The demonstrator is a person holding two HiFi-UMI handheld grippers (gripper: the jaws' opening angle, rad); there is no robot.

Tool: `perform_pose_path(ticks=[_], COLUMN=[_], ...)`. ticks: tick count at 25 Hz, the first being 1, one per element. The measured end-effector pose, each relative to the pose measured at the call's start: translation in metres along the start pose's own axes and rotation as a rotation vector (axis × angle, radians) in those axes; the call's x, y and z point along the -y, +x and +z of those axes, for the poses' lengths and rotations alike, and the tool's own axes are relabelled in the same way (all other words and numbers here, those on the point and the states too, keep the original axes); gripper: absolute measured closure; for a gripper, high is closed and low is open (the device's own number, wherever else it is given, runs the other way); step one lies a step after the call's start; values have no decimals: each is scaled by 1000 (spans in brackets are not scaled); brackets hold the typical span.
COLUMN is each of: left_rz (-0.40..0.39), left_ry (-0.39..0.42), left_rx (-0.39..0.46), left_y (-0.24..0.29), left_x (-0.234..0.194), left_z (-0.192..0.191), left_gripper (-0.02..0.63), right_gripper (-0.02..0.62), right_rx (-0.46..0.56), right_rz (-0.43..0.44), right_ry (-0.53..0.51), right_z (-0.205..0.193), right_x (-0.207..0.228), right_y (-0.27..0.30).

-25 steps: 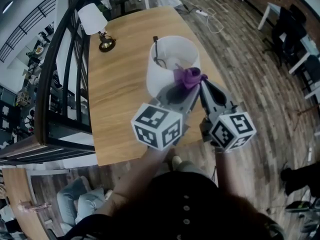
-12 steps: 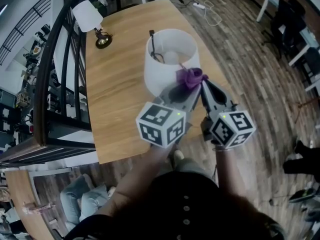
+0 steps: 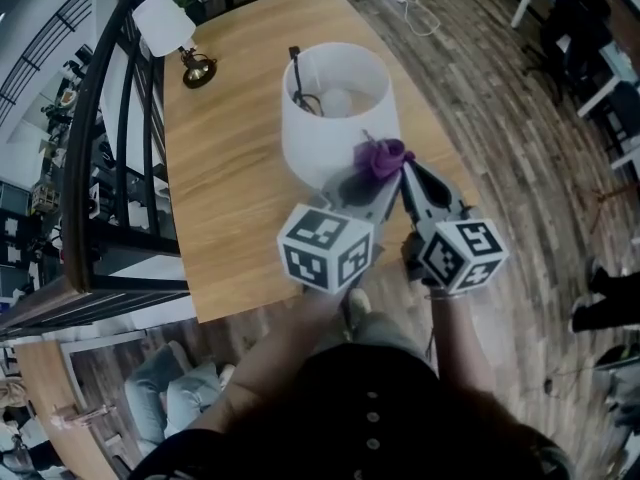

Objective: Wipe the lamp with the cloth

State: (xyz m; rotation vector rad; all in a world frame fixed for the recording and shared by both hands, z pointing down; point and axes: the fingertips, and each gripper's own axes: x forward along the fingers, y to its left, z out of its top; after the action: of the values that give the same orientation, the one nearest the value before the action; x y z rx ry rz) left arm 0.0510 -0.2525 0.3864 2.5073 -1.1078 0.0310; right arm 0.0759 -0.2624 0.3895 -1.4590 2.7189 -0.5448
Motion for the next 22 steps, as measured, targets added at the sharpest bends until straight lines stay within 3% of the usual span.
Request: perform_pose_path(ticks=[22], left_rz=[-9], left_ry=[-105], left_rx=[-125], left_y=[1], left_x=[-5], left_z=[-59], left_gripper=[529], right_gripper=[583], right_rx=[-119], right_rz=[-77], right_ry=[50], right_z=[-54], right_x=[12], right_y=[-11])
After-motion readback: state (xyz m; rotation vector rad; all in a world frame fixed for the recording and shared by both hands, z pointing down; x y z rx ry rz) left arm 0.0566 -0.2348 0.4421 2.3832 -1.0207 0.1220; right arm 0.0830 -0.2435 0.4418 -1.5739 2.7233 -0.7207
